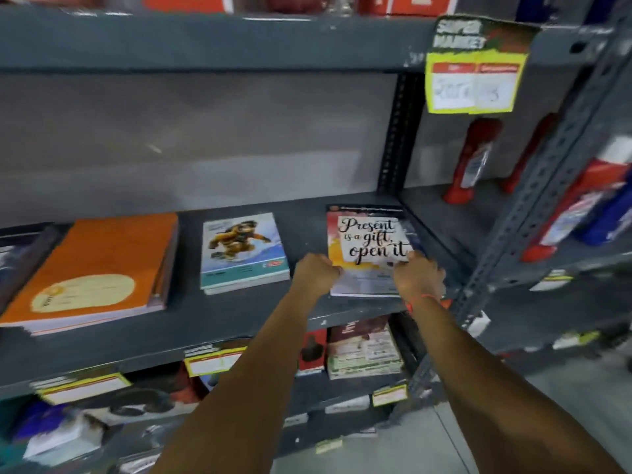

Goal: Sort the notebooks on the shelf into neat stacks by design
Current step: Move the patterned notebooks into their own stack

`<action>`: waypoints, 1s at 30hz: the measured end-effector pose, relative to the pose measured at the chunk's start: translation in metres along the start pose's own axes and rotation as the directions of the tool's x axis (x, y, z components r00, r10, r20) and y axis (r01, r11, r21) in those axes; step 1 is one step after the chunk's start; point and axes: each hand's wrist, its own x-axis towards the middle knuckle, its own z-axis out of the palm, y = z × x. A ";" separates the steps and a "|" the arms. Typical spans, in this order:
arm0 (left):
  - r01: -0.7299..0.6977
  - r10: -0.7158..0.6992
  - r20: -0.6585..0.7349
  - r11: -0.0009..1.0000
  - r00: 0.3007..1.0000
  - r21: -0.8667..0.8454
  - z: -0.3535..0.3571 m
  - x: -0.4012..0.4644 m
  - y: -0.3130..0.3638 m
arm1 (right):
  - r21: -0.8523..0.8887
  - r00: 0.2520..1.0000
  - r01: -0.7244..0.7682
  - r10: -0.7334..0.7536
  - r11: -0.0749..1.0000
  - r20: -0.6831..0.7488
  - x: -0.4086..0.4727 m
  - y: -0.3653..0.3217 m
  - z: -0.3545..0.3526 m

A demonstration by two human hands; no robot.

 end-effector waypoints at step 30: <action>0.154 -0.227 -0.117 0.883 0.967 -0.444 -0.028 0.005 -0.002 | 0.671 0.915 -0.402 0.252 0.623 0.314 0.017 -0.001 -0.032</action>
